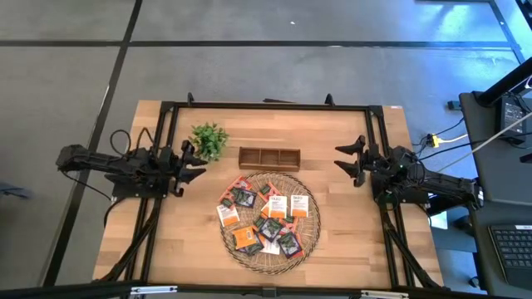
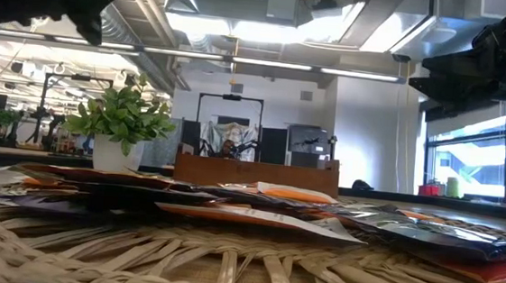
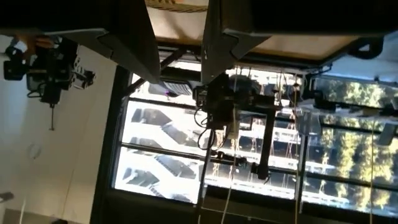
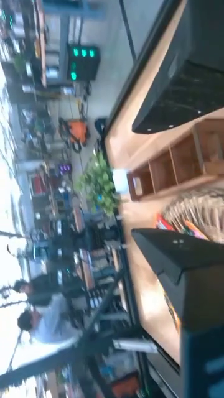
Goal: Pick & Place Tea
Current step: Put the white and orange tea bag into the right section of the wooden organizer
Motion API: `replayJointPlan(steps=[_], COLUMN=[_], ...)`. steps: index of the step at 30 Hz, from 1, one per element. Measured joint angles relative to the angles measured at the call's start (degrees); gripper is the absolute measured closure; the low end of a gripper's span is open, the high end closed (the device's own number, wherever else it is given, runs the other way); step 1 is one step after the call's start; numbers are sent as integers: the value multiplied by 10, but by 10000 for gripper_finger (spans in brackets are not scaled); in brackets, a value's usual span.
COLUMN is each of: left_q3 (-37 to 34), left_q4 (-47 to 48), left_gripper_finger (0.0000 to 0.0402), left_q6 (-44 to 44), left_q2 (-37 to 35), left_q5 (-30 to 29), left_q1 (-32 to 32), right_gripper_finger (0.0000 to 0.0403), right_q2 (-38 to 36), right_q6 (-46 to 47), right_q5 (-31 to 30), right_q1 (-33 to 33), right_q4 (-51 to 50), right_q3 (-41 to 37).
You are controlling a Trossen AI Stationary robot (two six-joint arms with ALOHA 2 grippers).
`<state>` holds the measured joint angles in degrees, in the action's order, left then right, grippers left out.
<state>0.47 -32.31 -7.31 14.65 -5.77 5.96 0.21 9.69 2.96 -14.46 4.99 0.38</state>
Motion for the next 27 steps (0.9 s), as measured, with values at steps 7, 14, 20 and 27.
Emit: replayJointPlan(steps=[7,14,20,27], left_q3=[86,288,426,518], left_q4=[-73,-15,76,103], left_gripper_finger=[288,288,288,309], left_q6=[-3,66,72,57], left_q2=[248,500,660,804], left_q5=[19,136,132,119], left_q1=[0,0,4,4], right_gripper_finger=[120,124,124,124], right_q2=[0,0,0,0], right_q6=[39,51,51,50], right_q5=[-4,13,47,46], right_q1=[0,0,1,1], right_q4=[0,0,-1,-1], right_q3=[0,0,0,0])
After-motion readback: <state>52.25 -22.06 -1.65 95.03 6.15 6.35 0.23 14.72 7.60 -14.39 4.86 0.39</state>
